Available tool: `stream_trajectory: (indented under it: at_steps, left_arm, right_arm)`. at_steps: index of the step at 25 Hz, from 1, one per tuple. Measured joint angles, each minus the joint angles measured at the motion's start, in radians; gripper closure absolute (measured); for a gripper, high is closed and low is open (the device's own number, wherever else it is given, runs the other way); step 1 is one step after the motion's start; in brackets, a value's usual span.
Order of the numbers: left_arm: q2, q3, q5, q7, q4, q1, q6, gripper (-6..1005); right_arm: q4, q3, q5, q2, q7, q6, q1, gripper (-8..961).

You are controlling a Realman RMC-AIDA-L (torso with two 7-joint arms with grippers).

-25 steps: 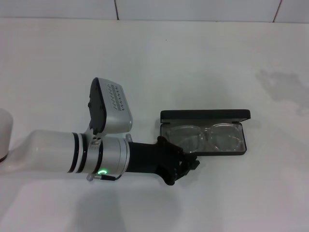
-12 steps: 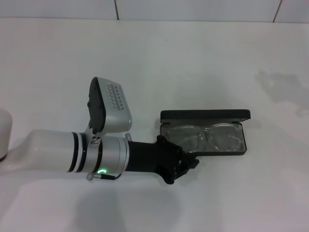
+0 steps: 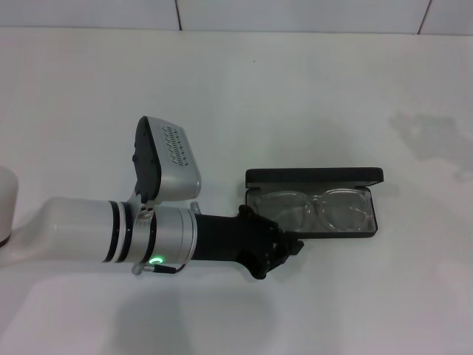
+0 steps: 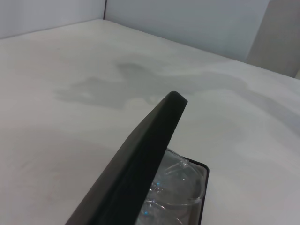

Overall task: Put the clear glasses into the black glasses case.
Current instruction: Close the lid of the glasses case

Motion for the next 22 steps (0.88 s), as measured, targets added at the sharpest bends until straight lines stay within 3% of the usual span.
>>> stream_trajectory:
  at_steps: [22]
  left_arm:
    - [0.005,-0.002,0.0,0.001,0.012,-0.002,-0.014,874]
  right_arm:
    - [0.021,0.007,0.006,-0.002,-0.007,-0.015,-0.003,828]
